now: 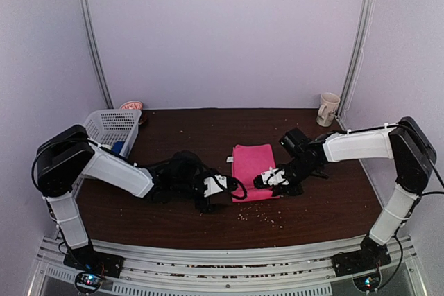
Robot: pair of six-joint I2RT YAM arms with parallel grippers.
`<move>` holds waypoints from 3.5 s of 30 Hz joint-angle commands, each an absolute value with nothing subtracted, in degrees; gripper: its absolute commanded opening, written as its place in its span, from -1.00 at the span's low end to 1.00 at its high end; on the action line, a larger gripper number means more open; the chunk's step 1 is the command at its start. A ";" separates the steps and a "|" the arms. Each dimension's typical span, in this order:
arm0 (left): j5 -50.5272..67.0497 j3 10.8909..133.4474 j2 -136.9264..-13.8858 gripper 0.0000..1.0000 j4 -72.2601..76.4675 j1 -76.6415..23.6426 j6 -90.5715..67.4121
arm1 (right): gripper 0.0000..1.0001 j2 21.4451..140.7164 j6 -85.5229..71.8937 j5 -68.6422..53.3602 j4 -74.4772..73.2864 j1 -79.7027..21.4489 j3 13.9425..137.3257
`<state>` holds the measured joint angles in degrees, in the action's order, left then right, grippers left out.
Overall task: Roll the towels
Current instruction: Roll the towel at the center of the board.
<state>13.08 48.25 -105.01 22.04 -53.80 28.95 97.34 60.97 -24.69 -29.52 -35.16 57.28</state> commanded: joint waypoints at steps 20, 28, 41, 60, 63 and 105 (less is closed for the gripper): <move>5.45 51.25 -113.71 0.48 37.56 -60.73 37.44 | -1.00 107.95 57.62 -37.83 -51.20 -27.16 69.16; 6.01 54.80 -116.65 0.05 34.93 -60.82 37.96 | -1.00 109.11 57.91 -37.79 -52.57 -26.90 70.46; 10.23 56.13 -116.19 -0.85 32.67 -60.74 33.15 | -0.97 109.14 57.82 -37.14 -53.03 -26.81 71.46; 27.18 64.79 -117.50 -1.00 14.61 -55.30 13.71 | 0.01 97.07 60.56 -35.71 -48.88 -24.75 67.01; 28.28 66.83 -118.51 -1.00 12.28 -54.35 10.70 | 0.11 92.43 61.49 -35.02 -44.14 -24.70 62.64; 34.80 72.95 -127.32 -1.00 11.04 -48.98 -8.69 | 0.22 85.52 63.71 -20.14 -9.14 -39.24 39.83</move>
<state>35.83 71.92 -125.36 13.02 -49.69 -8.34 84.25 65.45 -23.42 -10.90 -38.89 40.12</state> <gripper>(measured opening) 0.025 0.611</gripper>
